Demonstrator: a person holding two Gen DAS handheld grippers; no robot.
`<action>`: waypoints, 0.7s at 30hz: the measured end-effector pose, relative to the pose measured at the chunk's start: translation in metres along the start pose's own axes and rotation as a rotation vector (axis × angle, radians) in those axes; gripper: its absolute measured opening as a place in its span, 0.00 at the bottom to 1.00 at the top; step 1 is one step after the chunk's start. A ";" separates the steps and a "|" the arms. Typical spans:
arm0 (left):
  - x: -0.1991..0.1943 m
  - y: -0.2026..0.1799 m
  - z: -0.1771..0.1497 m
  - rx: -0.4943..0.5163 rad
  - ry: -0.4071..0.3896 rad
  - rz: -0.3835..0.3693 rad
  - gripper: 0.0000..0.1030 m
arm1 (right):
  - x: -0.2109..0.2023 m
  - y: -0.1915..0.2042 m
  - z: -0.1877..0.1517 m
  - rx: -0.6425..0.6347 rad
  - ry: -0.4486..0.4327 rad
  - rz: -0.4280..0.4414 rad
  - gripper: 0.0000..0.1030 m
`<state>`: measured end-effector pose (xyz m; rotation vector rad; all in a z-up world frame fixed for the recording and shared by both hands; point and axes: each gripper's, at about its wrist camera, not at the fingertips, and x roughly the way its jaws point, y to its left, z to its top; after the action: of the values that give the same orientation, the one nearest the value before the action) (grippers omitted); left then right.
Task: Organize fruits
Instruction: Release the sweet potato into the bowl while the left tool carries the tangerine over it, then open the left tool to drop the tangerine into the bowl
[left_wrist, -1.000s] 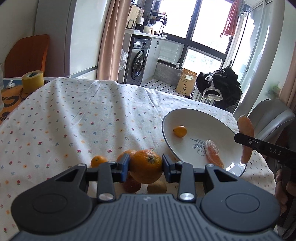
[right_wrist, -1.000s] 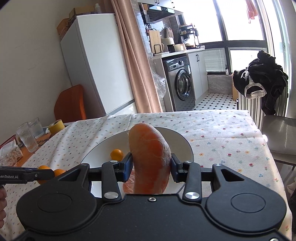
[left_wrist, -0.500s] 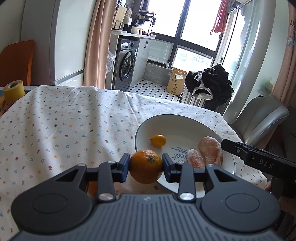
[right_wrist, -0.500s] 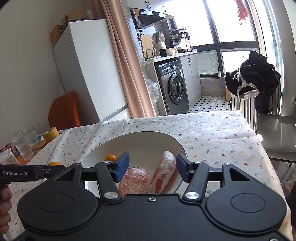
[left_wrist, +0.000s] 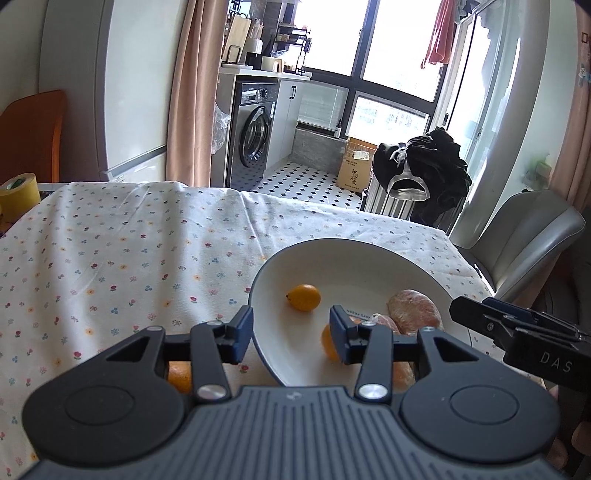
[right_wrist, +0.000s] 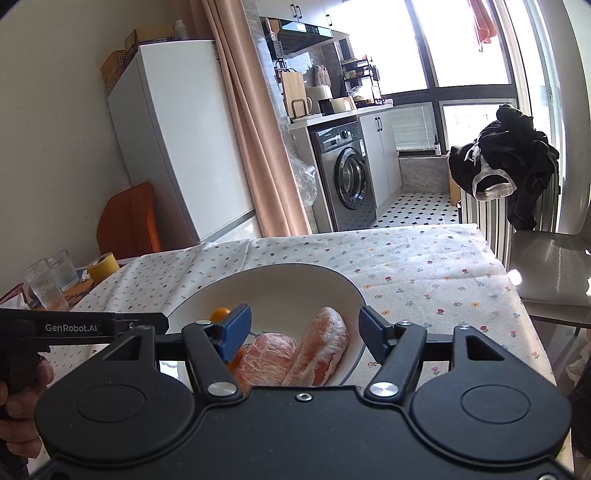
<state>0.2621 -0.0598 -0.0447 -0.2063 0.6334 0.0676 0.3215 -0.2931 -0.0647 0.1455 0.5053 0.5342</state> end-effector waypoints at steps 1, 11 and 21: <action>-0.001 0.002 0.000 -0.003 -0.001 0.004 0.44 | 0.000 0.001 0.000 0.000 0.002 0.001 0.63; -0.021 0.027 -0.007 -0.041 -0.002 0.040 0.56 | 0.002 0.013 -0.004 -0.047 0.014 0.012 0.68; -0.047 0.052 -0.011 -0.082 -0.038 0.051 0.75 | -0.003 0.024 -0.002 -0.054 0.025 0.031 0.68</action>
<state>0.2110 -0.0110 -0.0342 -0.2678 0.5982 0.1468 0.3072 -0.2747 -0.0592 0.0956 0.5134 0.5798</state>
